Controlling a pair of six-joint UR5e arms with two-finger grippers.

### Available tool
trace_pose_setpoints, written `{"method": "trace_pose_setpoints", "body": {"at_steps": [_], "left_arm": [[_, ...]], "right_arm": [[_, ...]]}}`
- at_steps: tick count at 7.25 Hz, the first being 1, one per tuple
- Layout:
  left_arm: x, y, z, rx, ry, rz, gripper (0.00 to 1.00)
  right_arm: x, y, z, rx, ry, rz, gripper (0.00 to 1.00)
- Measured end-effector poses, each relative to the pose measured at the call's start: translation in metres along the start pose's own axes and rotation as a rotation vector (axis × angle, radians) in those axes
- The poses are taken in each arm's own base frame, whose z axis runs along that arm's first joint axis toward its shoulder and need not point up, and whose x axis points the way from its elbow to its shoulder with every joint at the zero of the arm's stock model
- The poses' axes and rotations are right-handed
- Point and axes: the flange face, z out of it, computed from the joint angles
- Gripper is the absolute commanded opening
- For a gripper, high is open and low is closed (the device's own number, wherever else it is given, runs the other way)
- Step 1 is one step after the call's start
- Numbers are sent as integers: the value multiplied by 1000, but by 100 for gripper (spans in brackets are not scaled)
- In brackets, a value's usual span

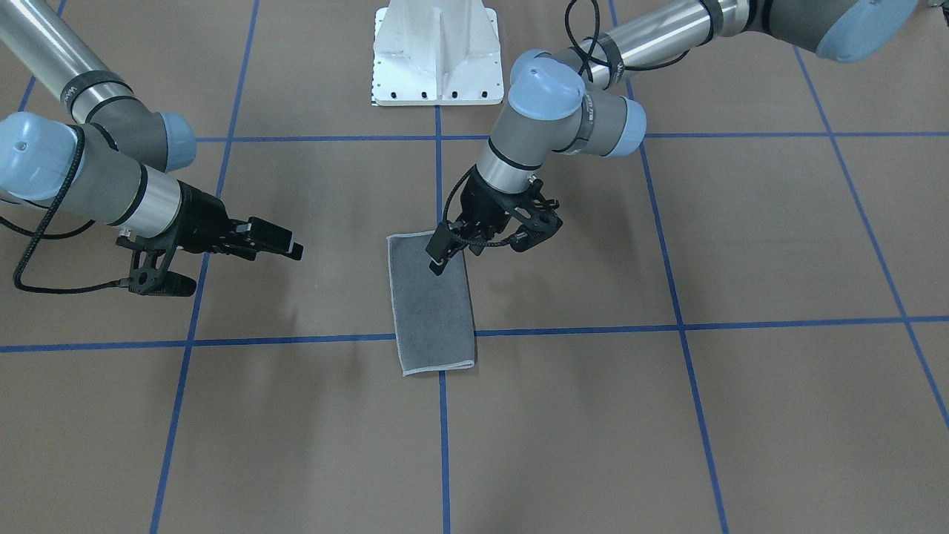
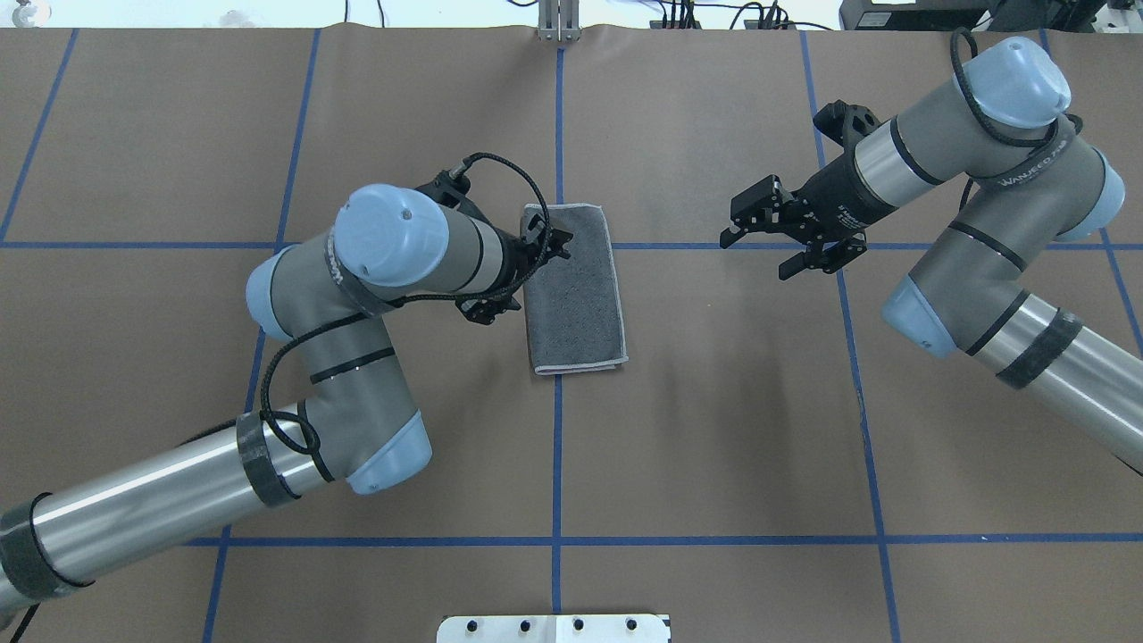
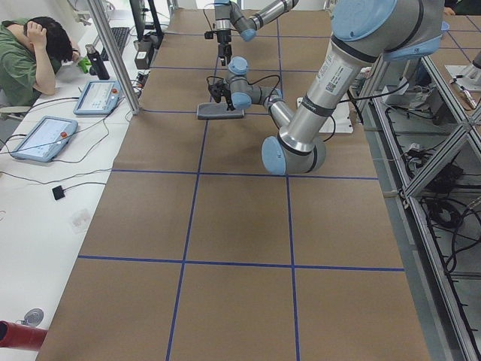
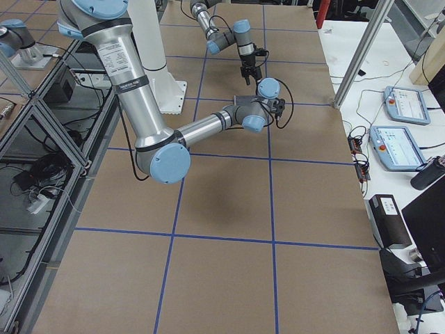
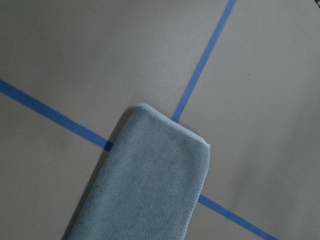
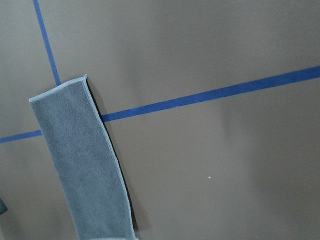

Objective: Fold towel twice with both arms
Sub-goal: 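Grasp the strip's far end with the left gripper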

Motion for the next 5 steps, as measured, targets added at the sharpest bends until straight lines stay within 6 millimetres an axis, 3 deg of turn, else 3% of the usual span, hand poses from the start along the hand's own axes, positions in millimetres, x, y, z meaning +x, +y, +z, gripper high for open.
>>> {"method": "trace_pose_setpoints", "body": {"at_steps": [2, 5], "left_arm": [[-16, 29, 11, 10, -3, -8, 96], [-33, 42, 19, 3, -26, -2, 95]], "right_arm": [[1, -1, -1, 1, 0, 0, 100], [1, -1, -1, 2, 0, 0, 100]]}}
